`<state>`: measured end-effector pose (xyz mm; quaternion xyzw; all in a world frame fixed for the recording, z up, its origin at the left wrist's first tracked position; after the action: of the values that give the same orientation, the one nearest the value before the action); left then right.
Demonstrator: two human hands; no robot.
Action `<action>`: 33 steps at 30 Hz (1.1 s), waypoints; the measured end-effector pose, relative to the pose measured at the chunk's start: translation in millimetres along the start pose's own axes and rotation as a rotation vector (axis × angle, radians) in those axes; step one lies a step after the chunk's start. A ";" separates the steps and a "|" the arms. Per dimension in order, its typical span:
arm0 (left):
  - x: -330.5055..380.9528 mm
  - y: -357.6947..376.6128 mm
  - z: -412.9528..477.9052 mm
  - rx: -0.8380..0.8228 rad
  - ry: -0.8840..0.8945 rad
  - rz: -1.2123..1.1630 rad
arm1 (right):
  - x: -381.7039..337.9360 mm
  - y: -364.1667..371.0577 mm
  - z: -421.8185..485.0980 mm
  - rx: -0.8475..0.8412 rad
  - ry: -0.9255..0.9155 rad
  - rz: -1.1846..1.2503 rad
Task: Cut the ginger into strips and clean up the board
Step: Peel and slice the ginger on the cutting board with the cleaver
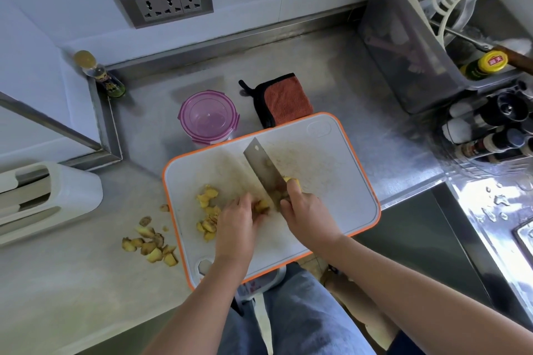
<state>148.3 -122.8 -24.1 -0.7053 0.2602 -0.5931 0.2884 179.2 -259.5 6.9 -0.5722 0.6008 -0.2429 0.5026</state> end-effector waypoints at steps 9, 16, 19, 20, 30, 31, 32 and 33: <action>-1.6 -0.5 -0.2 0.006 -0.029 -0.011 | -15.3 -10.9 -14.9 -0.073 -0.074 -0.150; -0.3 -2.0 -1.5 0.000 -0.005 -0.032 | -14.3 -11.7 -20.0 -0.103 -0.050 -0.163; 0.2 -2.1 -0.6 0.002 0.006 -0.039 | -15.2 -12.8 -20.1 -0.118 -0.046 -0.180; 0.2 -1.9 -0.4 0.001 0.007 -0.041 | -14.9 -12.9 -20.6 -0.126 -0.038 -0.183; -2.2 0.5 4.5 -0.004 0.031 0.015 | -13.5 -17.3 -16.7 -0.209 -0.025 -0.250; -2.5 0.7 4.4 -0.005 0.031 0.011 | -13.9 -16.9 -15.4 -0.211 -0.024 -0.250; -3.1 1.1 4.2 -0.009 0.026 -0.002 | -14.1 -15.7 -14.3 -0.213 -0.021 -0.248; -3.5 1.6 4.2 -0.014 0.020 -0.013 | -13.9 -13.9 -12.9 -0.212 -0.016 -0.246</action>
<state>151.9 -121.0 -28.2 -0.7031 0.2625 -0.6001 0.2770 171.8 -253.3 28.4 -0.6931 0.5447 -0.2332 0.4106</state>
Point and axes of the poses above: each hand's wrist, its own z-axis towards the middle knuckle, its own y-axis out of the palm, x = y × z, the point moved 4 cm from there along z, towards the middle knuckle, and after that the axes turned 8 degrees about -z, right-handed, at the moved point
